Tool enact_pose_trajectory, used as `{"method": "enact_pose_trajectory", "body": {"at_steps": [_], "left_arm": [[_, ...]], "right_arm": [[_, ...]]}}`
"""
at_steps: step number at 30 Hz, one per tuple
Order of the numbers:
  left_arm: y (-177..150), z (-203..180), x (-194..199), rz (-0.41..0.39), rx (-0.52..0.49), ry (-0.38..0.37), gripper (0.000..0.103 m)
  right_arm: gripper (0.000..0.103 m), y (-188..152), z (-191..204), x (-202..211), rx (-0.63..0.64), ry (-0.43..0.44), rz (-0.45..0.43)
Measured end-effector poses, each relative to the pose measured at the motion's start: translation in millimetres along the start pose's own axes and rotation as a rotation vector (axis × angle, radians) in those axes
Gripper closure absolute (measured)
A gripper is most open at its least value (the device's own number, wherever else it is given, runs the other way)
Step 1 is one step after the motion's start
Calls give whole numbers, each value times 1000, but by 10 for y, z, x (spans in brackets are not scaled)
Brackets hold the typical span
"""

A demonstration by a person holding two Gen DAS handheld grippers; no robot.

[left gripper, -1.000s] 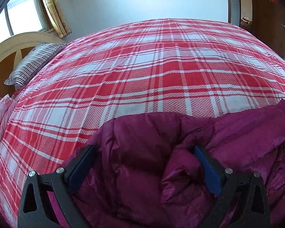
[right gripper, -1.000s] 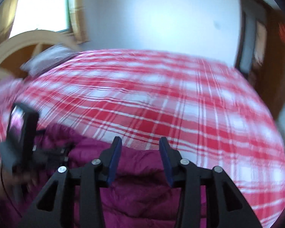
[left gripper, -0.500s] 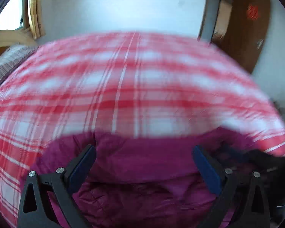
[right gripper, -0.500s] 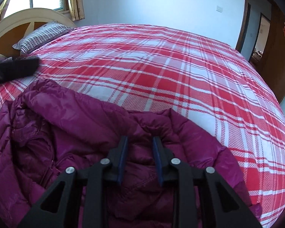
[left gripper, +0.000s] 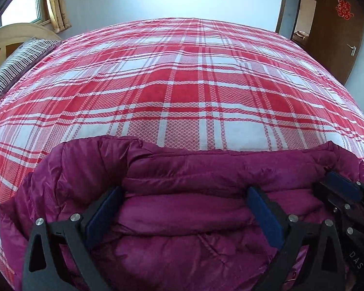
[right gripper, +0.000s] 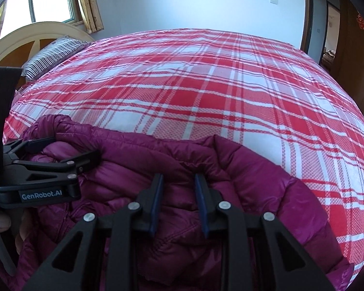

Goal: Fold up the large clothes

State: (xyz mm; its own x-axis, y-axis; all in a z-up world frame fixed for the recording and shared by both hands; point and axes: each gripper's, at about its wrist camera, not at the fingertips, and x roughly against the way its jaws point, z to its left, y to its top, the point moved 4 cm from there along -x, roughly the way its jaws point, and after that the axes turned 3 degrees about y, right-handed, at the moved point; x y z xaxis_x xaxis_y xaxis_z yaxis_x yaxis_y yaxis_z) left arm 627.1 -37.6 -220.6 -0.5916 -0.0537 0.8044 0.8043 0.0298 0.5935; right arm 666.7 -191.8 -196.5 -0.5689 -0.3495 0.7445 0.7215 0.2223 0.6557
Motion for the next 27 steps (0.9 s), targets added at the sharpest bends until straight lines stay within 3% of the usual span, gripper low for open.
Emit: {"method": "enact_pose_trajectory", "body": {"at_steps": [27], "left_arm": [[8,-21,-16,-7,-5,19,1]], "right_arm": [[74,0,-15,-45,-5,-6,7]]}}
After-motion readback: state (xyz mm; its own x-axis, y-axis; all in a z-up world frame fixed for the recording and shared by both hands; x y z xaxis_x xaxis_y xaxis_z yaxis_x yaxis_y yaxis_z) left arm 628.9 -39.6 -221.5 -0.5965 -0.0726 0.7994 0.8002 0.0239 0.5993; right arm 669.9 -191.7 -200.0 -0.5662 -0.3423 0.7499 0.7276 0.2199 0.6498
